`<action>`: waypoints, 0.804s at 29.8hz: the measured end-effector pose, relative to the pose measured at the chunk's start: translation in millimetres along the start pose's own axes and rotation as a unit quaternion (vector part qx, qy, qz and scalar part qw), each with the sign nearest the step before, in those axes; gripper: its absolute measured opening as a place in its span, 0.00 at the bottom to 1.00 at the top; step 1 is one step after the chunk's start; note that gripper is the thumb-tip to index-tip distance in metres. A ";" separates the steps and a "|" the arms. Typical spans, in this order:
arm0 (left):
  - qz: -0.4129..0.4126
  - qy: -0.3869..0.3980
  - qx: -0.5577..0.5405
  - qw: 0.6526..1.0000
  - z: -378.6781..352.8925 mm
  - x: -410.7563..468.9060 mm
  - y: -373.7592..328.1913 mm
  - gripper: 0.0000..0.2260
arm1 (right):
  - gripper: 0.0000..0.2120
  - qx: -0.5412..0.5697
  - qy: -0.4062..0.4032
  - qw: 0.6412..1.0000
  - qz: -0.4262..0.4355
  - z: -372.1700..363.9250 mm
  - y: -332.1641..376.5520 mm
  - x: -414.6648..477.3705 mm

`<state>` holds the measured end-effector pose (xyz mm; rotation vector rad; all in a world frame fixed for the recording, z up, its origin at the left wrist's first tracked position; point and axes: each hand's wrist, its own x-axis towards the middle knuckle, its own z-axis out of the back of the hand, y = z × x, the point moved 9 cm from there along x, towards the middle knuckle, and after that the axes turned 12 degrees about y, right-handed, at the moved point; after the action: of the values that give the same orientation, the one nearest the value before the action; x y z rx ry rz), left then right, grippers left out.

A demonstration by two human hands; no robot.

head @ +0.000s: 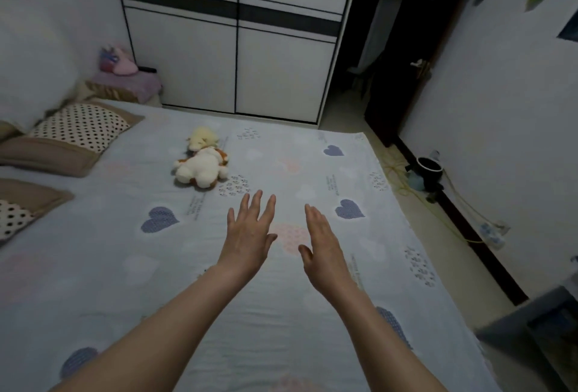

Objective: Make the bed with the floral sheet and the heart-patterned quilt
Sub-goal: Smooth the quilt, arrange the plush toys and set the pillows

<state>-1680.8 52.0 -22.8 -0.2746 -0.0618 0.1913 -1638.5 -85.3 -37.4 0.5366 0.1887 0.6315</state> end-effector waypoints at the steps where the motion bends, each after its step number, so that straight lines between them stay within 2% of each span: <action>1: 0.005 -0.003 0.000 1.000 1.7 0.8 3.7 0.34 | 0.36 -0.002 0.005 1.000 0.007 -2.5 2.5 3.7; 9: 0.015 -0.014 -0.009 1.000 10.1 13.5 49.9 0.34 | 0.36 -0.008 0.008 1.000 0.017 -15.5 29.6 46.7; 15: 0.041 0.002 -0.001 0.999 -5.9 8.5 75.9 0.35 | 0.37 -0.019 0.054 0.998 0.031 -37.6 26.1 50.5; 20: 0.081 -0.006 0.005 0.997 -32.1 -7.3 63.2 0.35 | 0.37 -0.011 0.089 0.994 0.068 -43.5 7.4 39.2; 24: 0.122 0.001 -0.004 0.992 -68.3 -23.9 24.6 0.35 | 0.37 -0.024 0.126 0.984 0.122 -46.2 -21.3 23.8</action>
<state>-1702.7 52.6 -96.0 -0.2901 -0.0271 0.4342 -1623.7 -66.0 -88.1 0.4341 0.3487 0.9423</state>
